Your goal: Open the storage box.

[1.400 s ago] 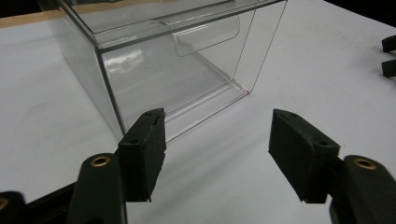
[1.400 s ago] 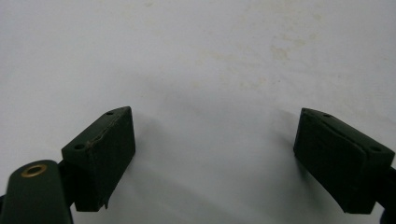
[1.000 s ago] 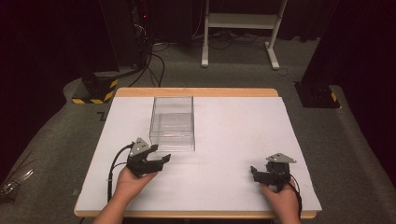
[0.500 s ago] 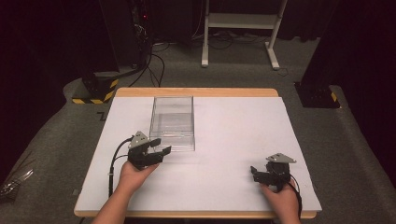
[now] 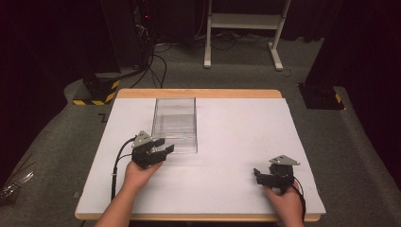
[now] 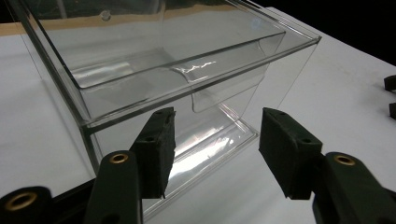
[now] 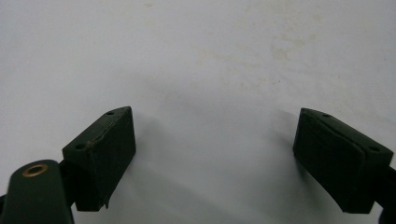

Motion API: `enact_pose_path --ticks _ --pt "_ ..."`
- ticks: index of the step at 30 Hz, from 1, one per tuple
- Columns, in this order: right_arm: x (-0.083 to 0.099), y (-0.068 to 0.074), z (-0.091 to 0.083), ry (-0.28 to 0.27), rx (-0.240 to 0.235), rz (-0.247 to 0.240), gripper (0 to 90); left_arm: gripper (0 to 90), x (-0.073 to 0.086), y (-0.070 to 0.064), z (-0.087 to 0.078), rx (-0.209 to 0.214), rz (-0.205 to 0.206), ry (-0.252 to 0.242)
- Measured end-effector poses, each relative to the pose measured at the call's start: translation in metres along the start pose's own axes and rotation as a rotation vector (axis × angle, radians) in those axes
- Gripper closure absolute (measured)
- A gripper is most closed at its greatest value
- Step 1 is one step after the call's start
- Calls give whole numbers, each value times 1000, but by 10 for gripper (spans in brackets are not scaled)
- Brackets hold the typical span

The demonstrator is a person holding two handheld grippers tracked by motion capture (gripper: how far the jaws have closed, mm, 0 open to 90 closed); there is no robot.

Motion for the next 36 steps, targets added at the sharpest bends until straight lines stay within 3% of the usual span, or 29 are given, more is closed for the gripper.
enact_pose_path --ticks 10,20,26,33,36 --pt "0 0 0 0 1 0 133 543 -4 5 5 -18 -4 -46" --pt "0 0 0 0 1 0 134 568 -5 1 9 24 -14 -76" --pt "0 0 0 0 1 -1 134 652 -5 1 12 14 -11 -83" --pt "0 0 0 -1 2 -3 135 690 -4 1 12 20 33 -115" --pt "0 0 0 -3 2 -2 136 695 -4 1 12 33 29 -120"
Point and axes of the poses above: each handheld gripper's, and its own axes: z roughly forward along the jaws, x roughly out of its underside, y roughly to its left, the point moved 9 cm from there along z, roughly forward along the jaws, and after that the axes turned 14 degrees about -x, right-handed, at the moved point
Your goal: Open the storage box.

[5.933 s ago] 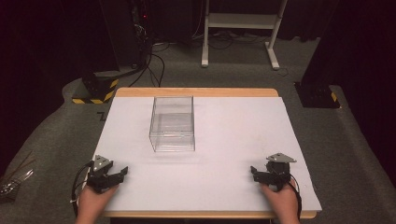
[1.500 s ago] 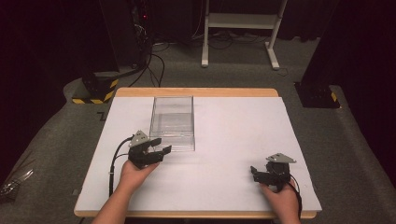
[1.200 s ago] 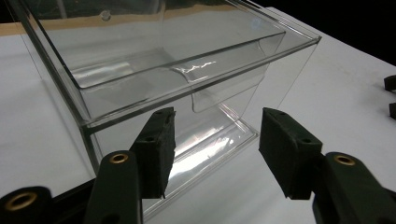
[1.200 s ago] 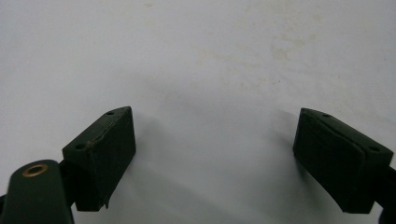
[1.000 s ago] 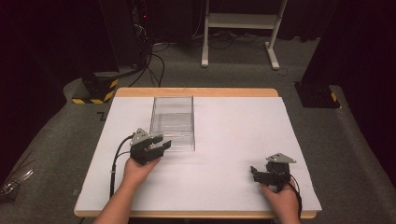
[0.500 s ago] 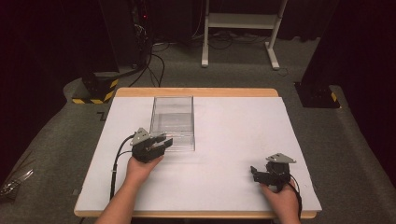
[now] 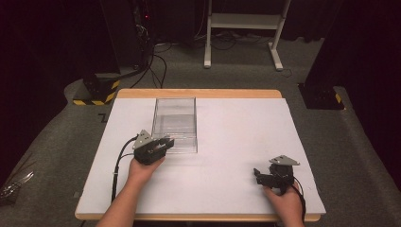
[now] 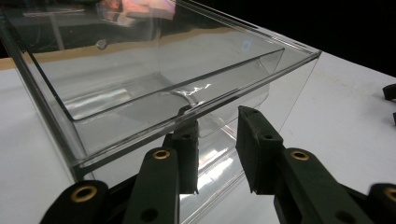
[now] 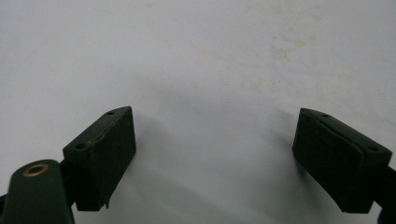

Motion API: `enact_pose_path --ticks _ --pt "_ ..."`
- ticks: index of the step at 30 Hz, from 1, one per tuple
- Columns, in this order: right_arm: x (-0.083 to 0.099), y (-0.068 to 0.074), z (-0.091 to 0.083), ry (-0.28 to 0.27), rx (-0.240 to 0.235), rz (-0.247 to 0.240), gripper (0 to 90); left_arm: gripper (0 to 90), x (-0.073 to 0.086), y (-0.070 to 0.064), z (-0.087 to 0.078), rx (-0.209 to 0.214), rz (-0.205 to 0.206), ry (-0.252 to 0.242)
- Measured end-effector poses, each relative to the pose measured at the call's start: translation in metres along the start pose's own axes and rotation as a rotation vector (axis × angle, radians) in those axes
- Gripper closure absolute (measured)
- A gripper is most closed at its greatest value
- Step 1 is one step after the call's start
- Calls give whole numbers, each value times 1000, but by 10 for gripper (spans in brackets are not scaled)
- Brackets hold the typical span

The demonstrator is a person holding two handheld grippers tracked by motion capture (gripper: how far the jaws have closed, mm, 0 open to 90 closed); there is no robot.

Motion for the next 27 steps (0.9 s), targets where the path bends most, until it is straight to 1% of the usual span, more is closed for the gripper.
enact_pose_path --ticks 1,2,3,9,11,20,27 --pt "0 0 0 0 0 0 136 708 0 1 0 9 -1 -4" --pt "0 0 0 0 0 0 136 715 0 1 0 9 -1 -4" --pt "0 0 0 0 0 0 136 722 1 1 -1 22 -11 -6" --pt "0 0 0 2 0 0 136 741 2 3 -2 47 -18 -15" --pt "0 0 0 2 0 0 136 751 2 4 -2 67 -30 -19" --pt "0 0 0 1 0 -1 137 760 2 5 -3 67 -30 -21" --pt "0 0 0 -2 0 -6 137 768 4 3 -7 77 -30 -19"
Point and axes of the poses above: each handheld gripper's, and its own axes: z roughly forward along the jaws, x roughly out of its underside, y roughly to its left, the point moved 9 cm from there along z, roughly forward along the jaws, and after that the axes turned 14 degrees about -x, right-handed, at the moved point
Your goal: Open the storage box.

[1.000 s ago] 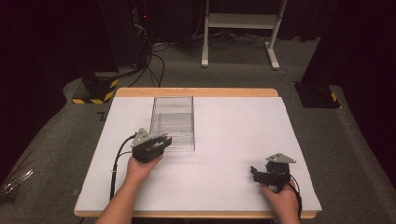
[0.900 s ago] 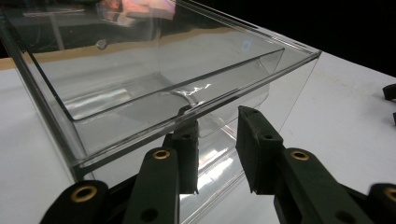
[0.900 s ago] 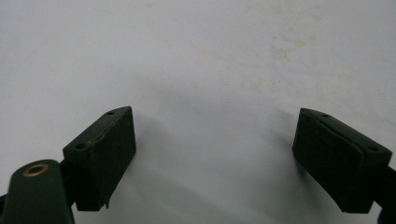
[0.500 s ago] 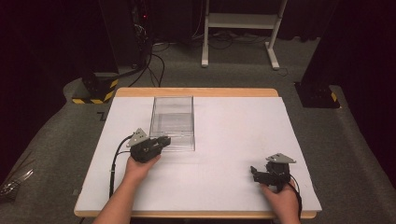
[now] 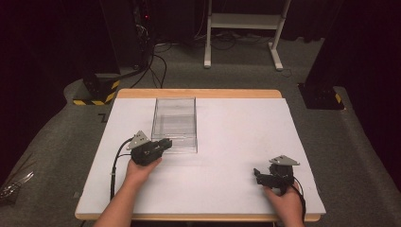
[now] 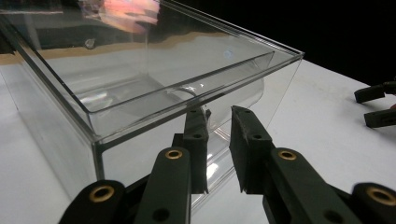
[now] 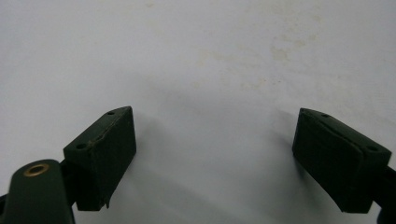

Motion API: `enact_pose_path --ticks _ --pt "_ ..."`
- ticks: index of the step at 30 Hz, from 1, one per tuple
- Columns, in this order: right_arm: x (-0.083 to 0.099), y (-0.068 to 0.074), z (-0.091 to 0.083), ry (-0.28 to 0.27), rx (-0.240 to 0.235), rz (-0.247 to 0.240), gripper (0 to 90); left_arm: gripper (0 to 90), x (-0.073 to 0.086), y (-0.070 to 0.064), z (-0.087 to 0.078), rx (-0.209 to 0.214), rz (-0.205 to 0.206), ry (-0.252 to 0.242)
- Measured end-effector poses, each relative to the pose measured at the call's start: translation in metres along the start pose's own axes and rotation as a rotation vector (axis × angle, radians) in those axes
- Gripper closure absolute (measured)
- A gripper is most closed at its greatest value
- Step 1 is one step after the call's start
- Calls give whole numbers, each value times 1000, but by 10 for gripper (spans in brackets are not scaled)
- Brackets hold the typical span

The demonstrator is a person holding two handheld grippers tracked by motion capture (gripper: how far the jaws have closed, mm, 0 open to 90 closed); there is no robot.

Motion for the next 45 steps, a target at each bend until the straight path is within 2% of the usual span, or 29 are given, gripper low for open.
enact_pose_path --ticks 8,17,45 --pt "0 0 0 0 1 -1 138 779 2 -1 -4 12 6 -1" --pt "0 0 0 0 1 -1 138 792 4 -2 -8 16 -5 -11" --pt "0 1 0 0 -3 -2 153 823 13 -13 -29 61 21 -12"
Point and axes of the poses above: each handheld gripper's, and its own axes: z roughly forward along the jaws, x roughly out of its underside, y roughly to its left, the point moved 9 cm from there along z, roughly forward along the jaws, and after that the axes turned 14 degrees about -x, right-handed, at the moved point
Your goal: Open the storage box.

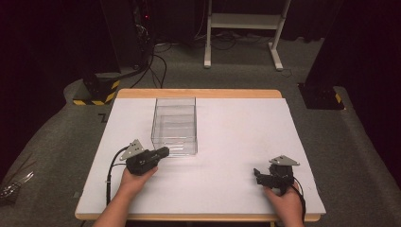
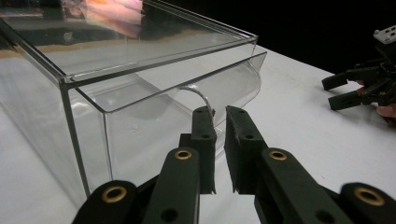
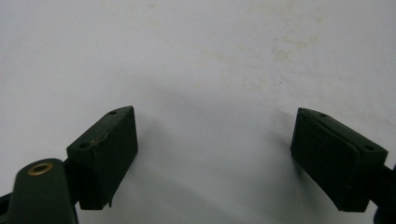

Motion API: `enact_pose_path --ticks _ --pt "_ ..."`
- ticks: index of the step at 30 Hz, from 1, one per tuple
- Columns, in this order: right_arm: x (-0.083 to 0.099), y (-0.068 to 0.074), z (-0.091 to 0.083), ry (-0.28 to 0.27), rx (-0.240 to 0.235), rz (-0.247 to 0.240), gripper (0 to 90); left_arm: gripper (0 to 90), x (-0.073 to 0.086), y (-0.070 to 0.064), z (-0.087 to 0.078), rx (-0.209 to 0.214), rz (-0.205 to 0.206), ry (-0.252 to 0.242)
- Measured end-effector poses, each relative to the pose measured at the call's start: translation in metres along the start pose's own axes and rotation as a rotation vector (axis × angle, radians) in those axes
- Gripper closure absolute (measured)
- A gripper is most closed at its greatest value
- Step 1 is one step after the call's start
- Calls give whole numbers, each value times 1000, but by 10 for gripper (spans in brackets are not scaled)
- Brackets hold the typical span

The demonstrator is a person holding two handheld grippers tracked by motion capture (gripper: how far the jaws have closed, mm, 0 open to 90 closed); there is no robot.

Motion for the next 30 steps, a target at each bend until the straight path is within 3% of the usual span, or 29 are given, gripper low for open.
enact_pose_path --ticks 30 --pt "0 0 0 -1 -2 -1 157 836 11 -19 -25 46 17 6"
Point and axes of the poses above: each handheld gripper's, and its own axes: z roughly forward along the jaws, x roughly out of its underside, y roughly to its left, the point moved 9 cm from there along z, roughly forward along the jaws, and after that the axes turned 14 degrees about -x, right-handed, at the moved point
